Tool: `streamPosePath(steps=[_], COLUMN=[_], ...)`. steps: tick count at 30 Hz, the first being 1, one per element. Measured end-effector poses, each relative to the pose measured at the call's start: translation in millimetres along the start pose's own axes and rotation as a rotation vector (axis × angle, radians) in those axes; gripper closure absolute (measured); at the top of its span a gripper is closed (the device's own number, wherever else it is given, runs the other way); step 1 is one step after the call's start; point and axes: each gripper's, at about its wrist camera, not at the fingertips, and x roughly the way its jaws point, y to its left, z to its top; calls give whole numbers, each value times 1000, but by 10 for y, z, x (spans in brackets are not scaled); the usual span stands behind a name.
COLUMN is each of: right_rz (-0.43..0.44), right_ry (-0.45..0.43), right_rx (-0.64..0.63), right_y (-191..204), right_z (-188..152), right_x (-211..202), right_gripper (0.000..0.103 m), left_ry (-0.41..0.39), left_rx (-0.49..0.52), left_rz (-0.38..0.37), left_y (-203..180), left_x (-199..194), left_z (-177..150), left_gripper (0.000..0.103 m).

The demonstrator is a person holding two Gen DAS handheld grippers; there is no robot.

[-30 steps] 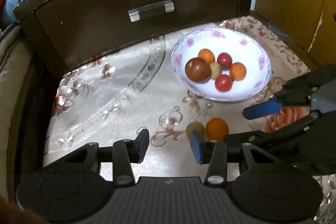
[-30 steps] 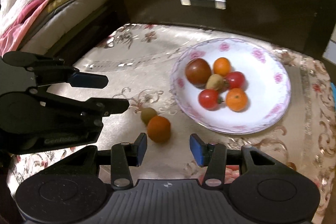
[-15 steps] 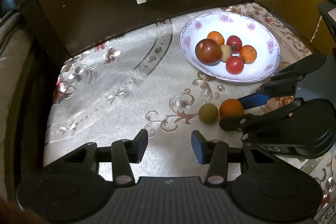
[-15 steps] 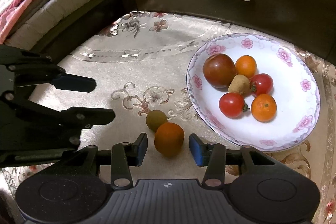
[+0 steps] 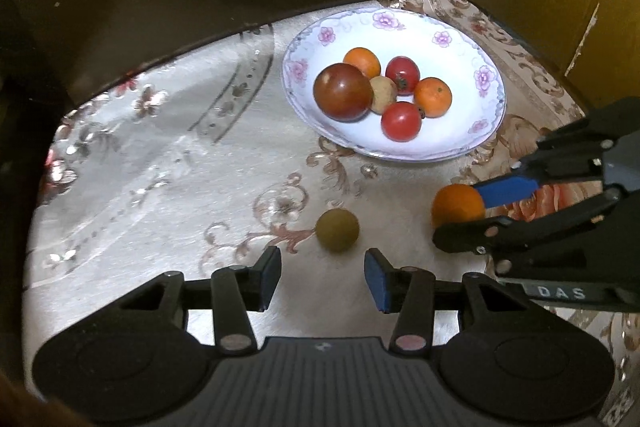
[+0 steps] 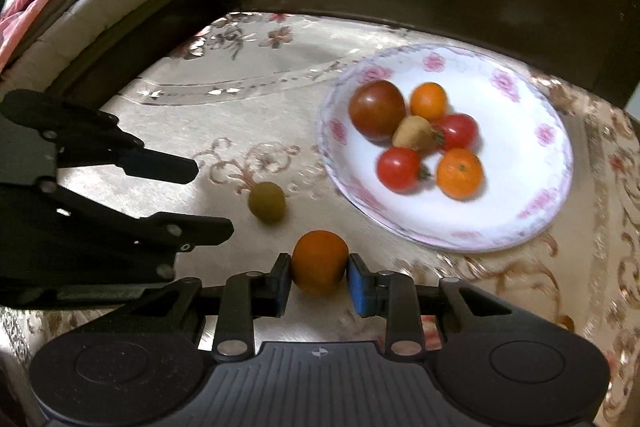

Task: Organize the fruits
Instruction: 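Move both tools back to the remaining orange and brown kiwi on the cloth, then grasp the brown kiwi with the left tool while the right tool grasps the orange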

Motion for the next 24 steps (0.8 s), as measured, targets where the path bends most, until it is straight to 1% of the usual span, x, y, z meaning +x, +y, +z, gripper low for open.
streamPosePath(steps=[4,7,8,11,14,18,24], right_rz=[-7,-6,-6,-7,-10,-10,-23], right_ry=[7,6,7,6,3,-1,9], right_rx=[21,28,30,33,41,44,34], right_y=[-101,-155,-168,-200,-243,-244,-231], right_z=[-35,-61,-68,-84,-92,-78,-78], right_x=[-15,-55,-64,-86,-114,-123,-145], right_gripper=[79,78,78,78,78,78,78], left_ry=[-4,5,-3,-6,-10,-10,-8], left_rx=[-8,-7,-14,-38,-51,-42,-26], left_rz=[-13,2,-4,0,10,22,2], left_y=[-55,-86,-81,-64,-64,-94,-204], left_x=[85,147,145,153,163,154,-37], left_z=[55,69,70,86,104,107,24], left_gripper=[50,59,62,68,69,69,69])
